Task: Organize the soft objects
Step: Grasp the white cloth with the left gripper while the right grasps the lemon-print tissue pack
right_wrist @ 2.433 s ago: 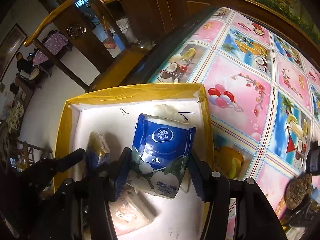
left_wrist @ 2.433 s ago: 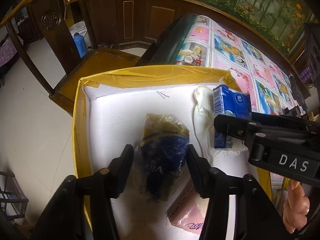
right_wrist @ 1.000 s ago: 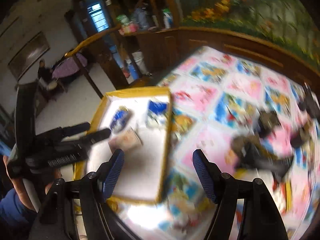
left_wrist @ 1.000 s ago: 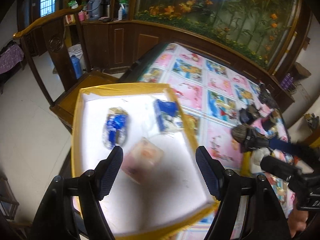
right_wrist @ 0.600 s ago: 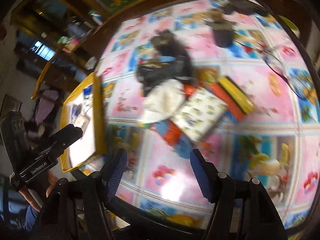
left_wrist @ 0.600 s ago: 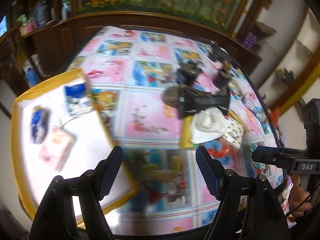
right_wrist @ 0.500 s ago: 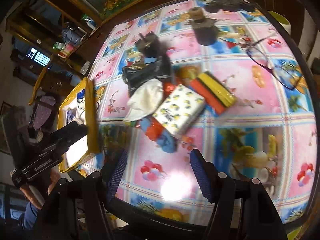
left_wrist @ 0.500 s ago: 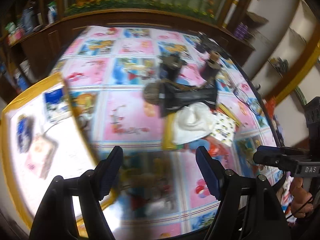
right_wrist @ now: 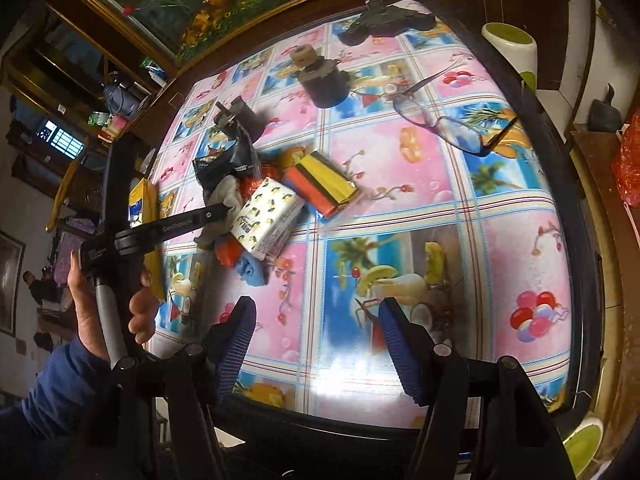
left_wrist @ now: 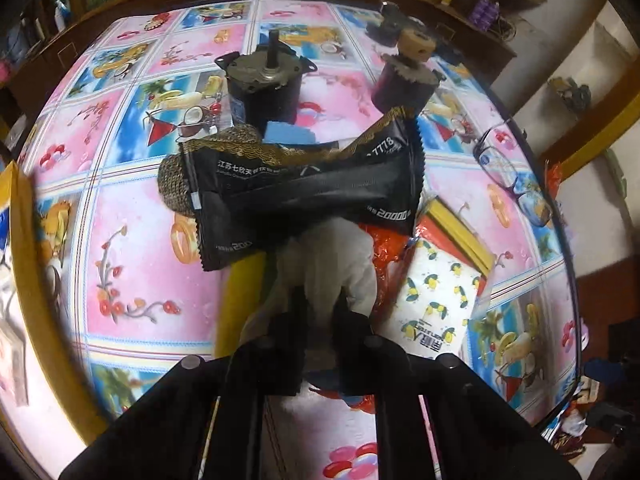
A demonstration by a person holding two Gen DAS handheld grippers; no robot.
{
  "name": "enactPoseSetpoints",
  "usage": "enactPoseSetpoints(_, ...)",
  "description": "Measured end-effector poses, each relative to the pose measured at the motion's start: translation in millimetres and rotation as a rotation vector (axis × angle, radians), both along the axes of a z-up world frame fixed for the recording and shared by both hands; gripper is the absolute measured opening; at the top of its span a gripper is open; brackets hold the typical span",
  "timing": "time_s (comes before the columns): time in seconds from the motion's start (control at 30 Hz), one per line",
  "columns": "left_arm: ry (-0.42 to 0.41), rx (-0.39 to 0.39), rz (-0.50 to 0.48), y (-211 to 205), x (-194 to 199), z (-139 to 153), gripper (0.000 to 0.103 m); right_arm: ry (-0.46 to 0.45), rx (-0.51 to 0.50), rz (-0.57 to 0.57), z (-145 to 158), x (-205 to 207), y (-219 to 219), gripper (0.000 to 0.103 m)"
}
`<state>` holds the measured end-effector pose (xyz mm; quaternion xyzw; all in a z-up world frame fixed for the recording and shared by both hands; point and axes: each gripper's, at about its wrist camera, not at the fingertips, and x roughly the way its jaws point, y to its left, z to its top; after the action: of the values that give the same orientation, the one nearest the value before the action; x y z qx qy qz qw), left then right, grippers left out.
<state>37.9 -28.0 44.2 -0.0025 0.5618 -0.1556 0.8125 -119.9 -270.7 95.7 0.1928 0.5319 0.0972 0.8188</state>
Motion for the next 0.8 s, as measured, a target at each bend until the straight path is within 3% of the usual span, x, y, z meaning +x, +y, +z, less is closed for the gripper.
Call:
enactPoseSetpoints(0.1,-0.048,-0.002,-0.001,8.4,-20.4,11.8,0.011,0.014,0.006,0.003,-5.3,7.3,4.2,0.068)
enactPoseSetpoints(0.3,-0.049,-0.033,0.004,40.1,-68.7,20.7,0.011,0.059,0.026,-0.009,-20.1,48.6,29.2,0.068)
enactPoseSetpoints(0.53,-0.080,-0.004,0.013,65.6,-110.9,25.8,0.011,0.195,0.132,-0.137,-56.2,112.5,54.6,0.068)
enactPoseSetpoints(0.8,-0.126,0.013,0.018,89.2,-129.2,37.8,0.012,0.249,-0.035,-0.141,-76.0,153.0,99.0,0.068)
